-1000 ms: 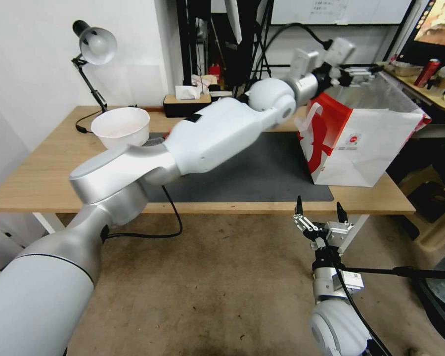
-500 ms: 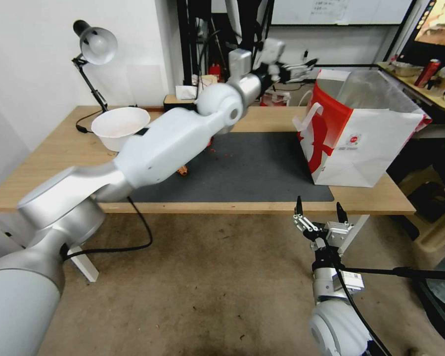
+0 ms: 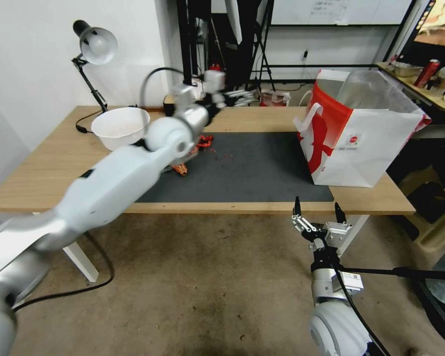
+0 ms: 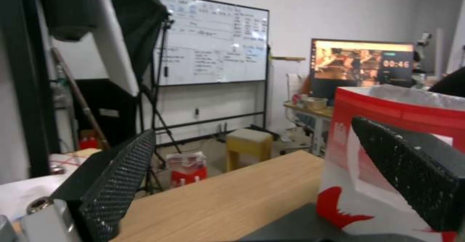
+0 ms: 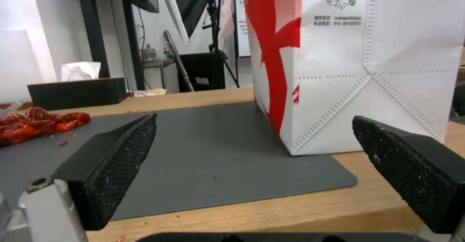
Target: Pick up the trash from the table and place it into the takeout bag.
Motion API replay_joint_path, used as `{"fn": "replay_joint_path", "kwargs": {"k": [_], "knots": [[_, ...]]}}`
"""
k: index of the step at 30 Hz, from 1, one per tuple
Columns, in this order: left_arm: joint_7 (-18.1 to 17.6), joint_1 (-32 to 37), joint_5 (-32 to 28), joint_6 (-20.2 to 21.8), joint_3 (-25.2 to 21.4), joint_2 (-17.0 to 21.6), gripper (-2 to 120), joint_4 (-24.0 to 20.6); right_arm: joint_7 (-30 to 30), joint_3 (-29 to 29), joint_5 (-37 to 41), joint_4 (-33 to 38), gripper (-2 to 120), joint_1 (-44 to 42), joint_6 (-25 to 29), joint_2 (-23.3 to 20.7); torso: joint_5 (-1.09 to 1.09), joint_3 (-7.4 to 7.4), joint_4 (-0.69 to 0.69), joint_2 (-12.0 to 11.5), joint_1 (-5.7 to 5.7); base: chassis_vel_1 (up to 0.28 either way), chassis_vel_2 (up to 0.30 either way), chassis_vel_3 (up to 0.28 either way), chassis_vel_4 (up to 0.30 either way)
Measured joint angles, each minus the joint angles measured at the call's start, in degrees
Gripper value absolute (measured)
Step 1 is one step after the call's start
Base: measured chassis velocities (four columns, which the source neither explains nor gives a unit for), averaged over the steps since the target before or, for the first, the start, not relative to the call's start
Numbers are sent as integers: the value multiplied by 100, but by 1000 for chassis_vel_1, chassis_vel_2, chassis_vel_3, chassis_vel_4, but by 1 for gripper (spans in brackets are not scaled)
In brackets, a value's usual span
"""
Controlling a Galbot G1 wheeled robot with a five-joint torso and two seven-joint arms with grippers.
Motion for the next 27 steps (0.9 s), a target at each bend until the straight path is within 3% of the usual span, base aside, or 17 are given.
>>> {"fn": "replay_joint_path", "kwargs": {"k": [13,19,22,27], "knots": [[60,1830,452,-46,-1288,634,100,-733,-50,-100,1,-37,100,-20,-17,11,1,1,-3,-1,0,0,0,0,0],[69,2501,689,-82,-1801,741,100,-1039,-64,-130,-2,-81,100,-2,-19,9,2,0,-3,-1,1,0,0,0,0],[63,3133,1019,-166,-2312,815,100,-1285,-91,-132,-3,-99,100,7,-19,-3,1,0,-2,-1,0,0,0,0,0],[11,3557,1258,-235,-2598,809,100,-1486,-102,-132,-9,-117,100,12,-18,-2,0,0,-1,-1,0,0,0,0,0]]}}
